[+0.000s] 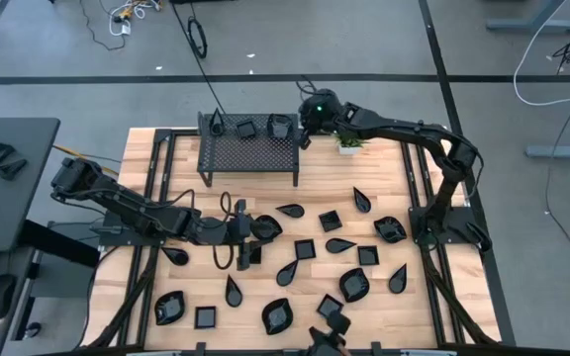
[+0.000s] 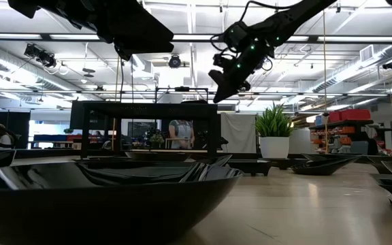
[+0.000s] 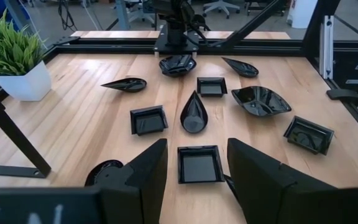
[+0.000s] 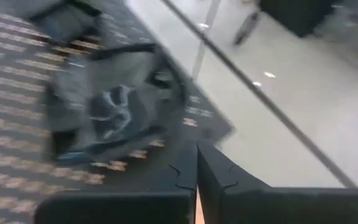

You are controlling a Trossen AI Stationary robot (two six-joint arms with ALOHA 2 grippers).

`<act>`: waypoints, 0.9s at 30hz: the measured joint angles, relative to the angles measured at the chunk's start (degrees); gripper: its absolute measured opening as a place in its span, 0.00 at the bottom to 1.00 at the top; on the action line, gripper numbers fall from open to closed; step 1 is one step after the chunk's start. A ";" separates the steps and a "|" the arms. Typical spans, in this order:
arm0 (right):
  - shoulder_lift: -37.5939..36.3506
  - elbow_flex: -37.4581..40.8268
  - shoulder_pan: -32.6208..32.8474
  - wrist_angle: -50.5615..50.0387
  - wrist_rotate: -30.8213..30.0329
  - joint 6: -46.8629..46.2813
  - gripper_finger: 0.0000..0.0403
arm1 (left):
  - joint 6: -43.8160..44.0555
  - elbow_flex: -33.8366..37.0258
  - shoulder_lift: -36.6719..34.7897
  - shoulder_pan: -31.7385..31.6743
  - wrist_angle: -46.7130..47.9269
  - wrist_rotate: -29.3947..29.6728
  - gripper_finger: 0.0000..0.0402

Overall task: Pick & Place Mini shaped plates
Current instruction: Stack the black leaf-shaped plate on top of the leaf-shaped plate on the shelf

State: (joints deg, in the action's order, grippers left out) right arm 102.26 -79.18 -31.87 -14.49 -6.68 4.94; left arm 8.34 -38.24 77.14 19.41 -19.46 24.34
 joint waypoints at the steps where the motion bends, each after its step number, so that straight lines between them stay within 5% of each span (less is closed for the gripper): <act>1: -0.06 -0.04 0.03 0.31 1.35 -0.01 0.02 | 0.00 0.00 0.00 0.00 0.00 0.00 0.43; 15: -0.11 -0.07 1.78 -0.39 11.57 -0.14 0.01 | 0.44 0.00 0.02 0.01 -0.02 0.00 0.43; 27: -0.11 0.01 2.64 -0.43 13.77 -0.01 0.02 | 1.55 0.00 0.02 0.01 -0.02 0.02 0.43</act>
State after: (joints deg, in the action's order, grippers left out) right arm 102.15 -79.16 -29.22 -14.92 7.09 4.93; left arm 9.89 -38.24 77.17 19.42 -19.49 24.36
